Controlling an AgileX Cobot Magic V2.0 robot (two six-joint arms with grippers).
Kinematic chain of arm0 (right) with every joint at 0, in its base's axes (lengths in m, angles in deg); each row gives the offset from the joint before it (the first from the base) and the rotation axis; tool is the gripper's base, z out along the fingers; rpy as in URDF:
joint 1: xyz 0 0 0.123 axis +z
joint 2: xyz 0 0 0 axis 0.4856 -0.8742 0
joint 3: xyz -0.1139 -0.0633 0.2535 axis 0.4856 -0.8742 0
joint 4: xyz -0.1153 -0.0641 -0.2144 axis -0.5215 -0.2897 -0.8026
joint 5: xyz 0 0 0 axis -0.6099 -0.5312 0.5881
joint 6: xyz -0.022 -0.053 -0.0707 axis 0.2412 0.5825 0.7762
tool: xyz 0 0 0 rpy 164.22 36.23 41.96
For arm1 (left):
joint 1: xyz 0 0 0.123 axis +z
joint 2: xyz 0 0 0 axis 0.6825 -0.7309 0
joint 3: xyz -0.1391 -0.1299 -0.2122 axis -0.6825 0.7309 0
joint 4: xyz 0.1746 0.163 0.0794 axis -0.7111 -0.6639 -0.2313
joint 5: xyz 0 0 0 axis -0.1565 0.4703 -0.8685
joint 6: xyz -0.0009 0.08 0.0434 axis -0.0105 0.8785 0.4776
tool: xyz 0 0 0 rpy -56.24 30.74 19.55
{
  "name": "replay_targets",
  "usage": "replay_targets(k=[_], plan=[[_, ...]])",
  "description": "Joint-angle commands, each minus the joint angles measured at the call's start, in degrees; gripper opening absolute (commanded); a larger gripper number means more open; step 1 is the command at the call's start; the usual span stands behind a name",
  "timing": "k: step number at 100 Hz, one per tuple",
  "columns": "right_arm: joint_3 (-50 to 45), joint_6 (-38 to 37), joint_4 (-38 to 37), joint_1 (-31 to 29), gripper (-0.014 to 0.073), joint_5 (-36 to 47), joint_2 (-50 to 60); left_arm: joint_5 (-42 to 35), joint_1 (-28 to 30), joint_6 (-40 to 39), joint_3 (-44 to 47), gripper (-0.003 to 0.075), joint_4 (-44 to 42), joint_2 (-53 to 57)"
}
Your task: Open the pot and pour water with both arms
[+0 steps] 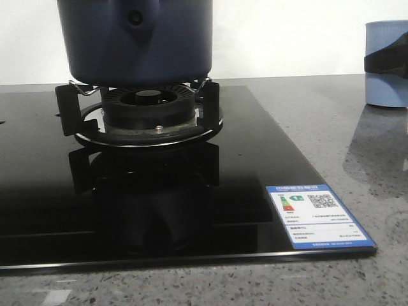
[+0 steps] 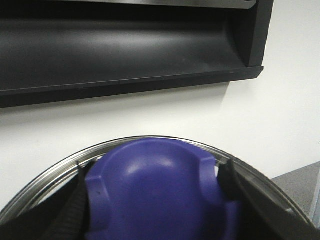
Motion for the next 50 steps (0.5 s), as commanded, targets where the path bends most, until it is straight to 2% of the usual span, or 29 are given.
replay_targets(k=[1,16,37,50], plan=[[1.29,0.81,1.89,-0.33,0.0326,3.62,1.85,-5.10,0.08,-0.25,-1.98,0.0398,0.06,1.50],[1.29,0.81,1.89,-0.33,0.0352,2.72,1.85,-5.10,0.08,-0.25,-1.98,0.0398,0.06,1.50],[1.29,-0.35,1.89,-0.42,0.0632,2.45,1.85,-5.10,0.08,-0.25,-1.98,0.0398,0.06,1.50],[1.02,-4.17,0.57,-1.33,0.0643,2.45,2.82,-5.10,0.08,-0.25,-1.98,0.0398,-0.04,1.50]])
